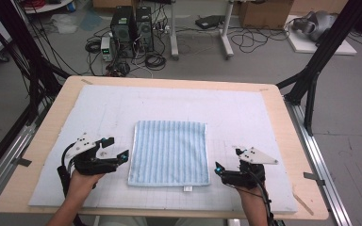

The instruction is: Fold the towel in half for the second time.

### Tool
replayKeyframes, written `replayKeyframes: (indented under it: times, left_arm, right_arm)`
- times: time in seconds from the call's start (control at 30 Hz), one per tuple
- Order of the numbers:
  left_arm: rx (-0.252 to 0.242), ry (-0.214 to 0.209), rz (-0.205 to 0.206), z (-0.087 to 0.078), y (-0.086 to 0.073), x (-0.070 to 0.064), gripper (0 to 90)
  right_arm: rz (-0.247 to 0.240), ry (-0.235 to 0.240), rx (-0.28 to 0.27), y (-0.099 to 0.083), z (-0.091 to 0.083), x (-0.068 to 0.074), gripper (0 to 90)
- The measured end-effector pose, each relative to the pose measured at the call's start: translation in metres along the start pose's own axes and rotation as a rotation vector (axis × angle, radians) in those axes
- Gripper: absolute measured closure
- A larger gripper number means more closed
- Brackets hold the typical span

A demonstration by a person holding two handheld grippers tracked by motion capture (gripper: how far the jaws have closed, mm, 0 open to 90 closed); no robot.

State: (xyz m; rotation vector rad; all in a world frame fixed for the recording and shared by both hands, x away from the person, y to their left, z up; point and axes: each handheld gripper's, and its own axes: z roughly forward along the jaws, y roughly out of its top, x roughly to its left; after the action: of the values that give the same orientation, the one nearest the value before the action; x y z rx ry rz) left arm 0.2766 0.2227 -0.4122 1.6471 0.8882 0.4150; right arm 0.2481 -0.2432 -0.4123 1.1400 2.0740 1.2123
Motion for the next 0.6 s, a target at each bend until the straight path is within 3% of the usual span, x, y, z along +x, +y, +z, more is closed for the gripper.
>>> replayKeyframes:
  times: [0.37, 0.6]
  left_arm:
    - [0.001, -0.006, 0.019, 0.013, 0.025, 0.016, 18.2]
    - [-0.024, -0.003, 0.084, 0.031, 0.039, 0.026, 20.4]
  right_arm:
    - [0.000, 0.022, 0.011, 0.007, 0.012, -0.002, 11.5]
    - [0.001, 0.033, 0.016, 0.009, 0.014, -0.002, 11.5]
